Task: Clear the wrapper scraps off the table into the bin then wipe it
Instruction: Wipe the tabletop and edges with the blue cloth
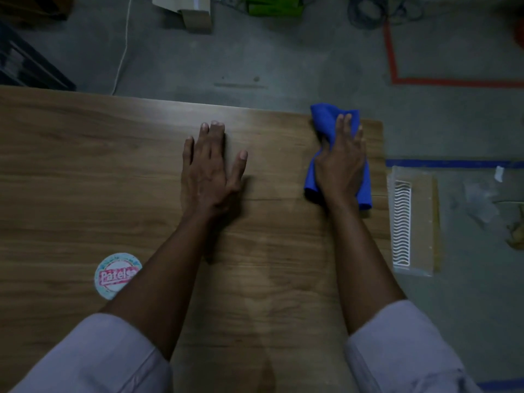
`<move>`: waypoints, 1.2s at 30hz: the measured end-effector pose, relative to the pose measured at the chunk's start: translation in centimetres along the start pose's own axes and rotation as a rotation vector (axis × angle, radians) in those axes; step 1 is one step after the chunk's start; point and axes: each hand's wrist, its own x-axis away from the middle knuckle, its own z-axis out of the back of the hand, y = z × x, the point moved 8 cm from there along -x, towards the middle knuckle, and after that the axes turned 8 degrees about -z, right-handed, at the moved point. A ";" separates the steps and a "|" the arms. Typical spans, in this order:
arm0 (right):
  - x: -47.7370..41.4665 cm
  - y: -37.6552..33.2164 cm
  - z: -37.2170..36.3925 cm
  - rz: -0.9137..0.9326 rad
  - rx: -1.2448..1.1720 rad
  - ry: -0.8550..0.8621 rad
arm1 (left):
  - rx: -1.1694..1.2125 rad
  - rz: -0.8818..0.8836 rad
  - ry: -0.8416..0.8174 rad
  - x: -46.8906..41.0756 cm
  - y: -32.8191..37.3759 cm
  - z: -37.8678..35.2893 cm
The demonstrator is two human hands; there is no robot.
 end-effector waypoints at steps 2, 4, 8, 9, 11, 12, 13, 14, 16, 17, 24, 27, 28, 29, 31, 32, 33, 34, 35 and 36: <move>-0.7 -1.3 -0.7 0.043 -0.003 -0.025 | -0.007 -0.001 0.000 0.0 -0.2 0.0; 0.2 -2.7 -1.4 0.194 -0.049 -0.121 | 0.008 0.000 0.007 -0.1 -0.3 0.2; 6.6 -3.0 -0.1 0.545 -0.202 -0.428 | 0.052 -0.004 0.018 0.0 0.0 0.5; 7.9 -2.5 1.0 0.553 -0.274 -0.483 | 0.050 -0.006 0.021 0.0 0.0 0.6; 7.9 -1.4 3.8 0.483 -0.399 -0.443 | 0.030 -0.010 0.012 0.2 0.0 0.5; 6.6 -1.0 4.8 0.448 -0.405 -0.357 | 0.020 -0.015 0.009 0.2 0.0 0.5; 4.8 -0.9 5.3 0.417 -0.379 -0.278 | 0.018 -0.022 0.008 0.1 0.0 0.5; 2.8 -1.2 5.0 0.388 -0.334 -0.227 | 0.018 -0.026 0.011 0.1 0.0 0.5; 0.0 -2.5 2.4 0.369 -0.239 -0.271 | 0.024 -0.036 0.027 0.2 0.0 0.3; 0.1 -3.3 0.7 0.404 -0.185 -0.303 | 0.026 -0.043 0.037 0.3 0.0 0.4; 15.2 -1.9 -0.4 0.702 -0.284 -0.502 | 0.059 -0.262 0.065 3.4 2.8 1.3; 21.8 0.9 2.0 0.737 -0.366 -0.683 | 0.174 -0.162 0.098 9.0 3.5 2.2; 21.6 1.7 3.2 0.681 -0.402 -0.692 | 0.204 -0.124 0.123 10.9 3.5 2.5; 20.3 2.0 4.6 0.610 -0.443 -0.653 | 0.220 -0.095 0.138 12.5 3.5 2.6; 16.4 1.4 6.8 0.539 -0.462 -0.498 | 0.239 -0.067 0.151 15.0 3.6 2.8; 13.7 0.6 7.1 0.539 -0.429 -0.417 | 0.248 -0.065 0.159 15.5 3.7 2.9; 11.3 -0.5 6.5 0.551 -0.358 -0.383 | 0.254 -0.060 0.170 15.8 3.8 2.8; 9.8 -1.0 4.7 0.559 -0.234 -0.379 | 0.258 -0.053 0.181 16.2 3.8 2.6; 8.9 -0.8 2.6 0.547 -0.084 -0.368 | 0.257 -0.045 0.192 16.6 3.8 2.5; 9.1 -0.4 0.7 0.544 0.028 -0.332 | 0.258 -0.035 0.197 17.0 3.5 2.3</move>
